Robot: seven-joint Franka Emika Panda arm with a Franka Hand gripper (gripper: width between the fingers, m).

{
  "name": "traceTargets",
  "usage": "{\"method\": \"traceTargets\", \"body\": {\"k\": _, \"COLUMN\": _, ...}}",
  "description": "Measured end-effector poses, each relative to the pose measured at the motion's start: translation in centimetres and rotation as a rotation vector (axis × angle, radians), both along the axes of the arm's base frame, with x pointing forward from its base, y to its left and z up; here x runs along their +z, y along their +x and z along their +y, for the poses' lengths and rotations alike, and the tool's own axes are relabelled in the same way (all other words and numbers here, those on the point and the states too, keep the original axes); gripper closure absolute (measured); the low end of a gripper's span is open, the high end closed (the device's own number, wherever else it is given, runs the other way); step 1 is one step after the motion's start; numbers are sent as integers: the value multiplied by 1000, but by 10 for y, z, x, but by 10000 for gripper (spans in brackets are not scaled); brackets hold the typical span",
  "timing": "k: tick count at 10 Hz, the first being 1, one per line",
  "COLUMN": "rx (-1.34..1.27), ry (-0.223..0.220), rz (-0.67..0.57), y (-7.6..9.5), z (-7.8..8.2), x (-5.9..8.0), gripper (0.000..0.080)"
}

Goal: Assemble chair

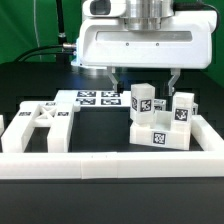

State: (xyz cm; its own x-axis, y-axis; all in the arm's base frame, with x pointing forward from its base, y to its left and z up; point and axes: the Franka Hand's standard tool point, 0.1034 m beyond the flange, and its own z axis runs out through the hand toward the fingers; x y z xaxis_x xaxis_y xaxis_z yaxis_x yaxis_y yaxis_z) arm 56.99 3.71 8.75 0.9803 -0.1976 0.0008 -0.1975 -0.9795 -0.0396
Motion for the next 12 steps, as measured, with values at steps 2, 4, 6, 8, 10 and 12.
{"method": "traceTargets", "body": {"k": 2, "rx": 111, "ry": -1, "rz": -4, "y": 0, "z": 0, "x": 0, "gripper": 151}}
{"method": "traceTargets", "body": {"k": 4, "rx": 257, "ry": -2, "rz": -5, "y": -2, "z": 0, "x": -2, "gripper": 151}}
{"method": "traceTargets", "body": {"k": 6, "rx": 350, "ry": -8, "rz": -7, "y": -4, "z": 1, "x": -4, "gripper": 151}}
{"method": "traceTargets", "body": {"k": 8, "rx": 419, "ry": -13, "rz": -10, "y": -4, "z": 2, "x": -4, "gripper": 151}}
{"method": "traceTargets", "body": {"k": 10, "rx": 416, "ry": -13, "rz": -10, "y": -4, "z": 2, "x": -4, "gripper": 398}}
{"method": "traceTargets", "body": {"k": 12, "rx": 389, "ry": -12, "rz": -9, "y": -4, "z": 2, "x": -4, "gripper": 514}}
